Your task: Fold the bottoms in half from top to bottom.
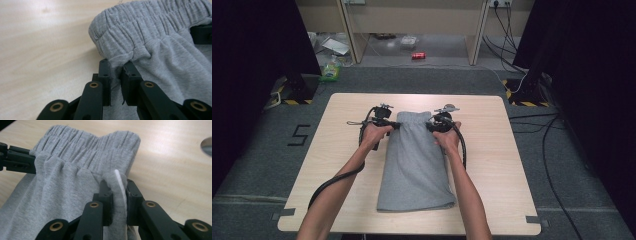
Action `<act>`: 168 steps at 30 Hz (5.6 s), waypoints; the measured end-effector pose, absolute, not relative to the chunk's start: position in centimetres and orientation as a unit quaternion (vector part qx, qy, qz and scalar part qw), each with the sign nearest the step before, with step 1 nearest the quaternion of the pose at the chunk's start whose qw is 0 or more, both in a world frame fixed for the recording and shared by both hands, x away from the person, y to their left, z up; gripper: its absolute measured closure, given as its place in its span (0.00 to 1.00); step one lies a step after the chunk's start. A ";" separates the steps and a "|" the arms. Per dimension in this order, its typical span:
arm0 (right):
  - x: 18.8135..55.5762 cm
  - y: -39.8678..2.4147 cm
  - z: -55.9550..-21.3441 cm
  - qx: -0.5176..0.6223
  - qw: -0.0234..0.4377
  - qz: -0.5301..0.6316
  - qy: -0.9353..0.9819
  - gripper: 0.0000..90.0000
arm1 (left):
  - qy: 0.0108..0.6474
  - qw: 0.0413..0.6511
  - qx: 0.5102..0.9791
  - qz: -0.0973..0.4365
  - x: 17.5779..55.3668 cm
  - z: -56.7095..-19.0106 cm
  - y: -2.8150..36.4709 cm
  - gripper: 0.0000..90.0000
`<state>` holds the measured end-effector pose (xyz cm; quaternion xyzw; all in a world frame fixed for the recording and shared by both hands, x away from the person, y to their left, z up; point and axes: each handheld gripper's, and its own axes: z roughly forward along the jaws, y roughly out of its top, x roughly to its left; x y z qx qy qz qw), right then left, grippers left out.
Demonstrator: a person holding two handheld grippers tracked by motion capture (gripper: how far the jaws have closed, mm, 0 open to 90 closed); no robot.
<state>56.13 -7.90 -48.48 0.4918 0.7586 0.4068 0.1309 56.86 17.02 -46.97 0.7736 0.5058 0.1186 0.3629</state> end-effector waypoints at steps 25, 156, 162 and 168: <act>48.5 -10.3 -42.6 0.382 0.153 0.500 0.762 0.89 | 0.370 0.469 0.789 0.143 47.9 -41.1 19.1 0.88; 42.9 -12.6 -48.0 0.434 0.163 0.391 0.795 0.47 | 0.392 0.385 0.824 0.139 42.1 -49.2 18.7 0.38; 43.0 -12.6 -48.7 0.432 0.174 0.368 0.805 0.47 | 0.393 0.367 0.830 0.147 42.4 -50.2 18.6 0.38; 43.2 -12.9 -49.6 0.445 0.162 0.358 0.805 0.46 | 0.393 0.361 0.832 0.149 42.4 -51.0 18.4 0.38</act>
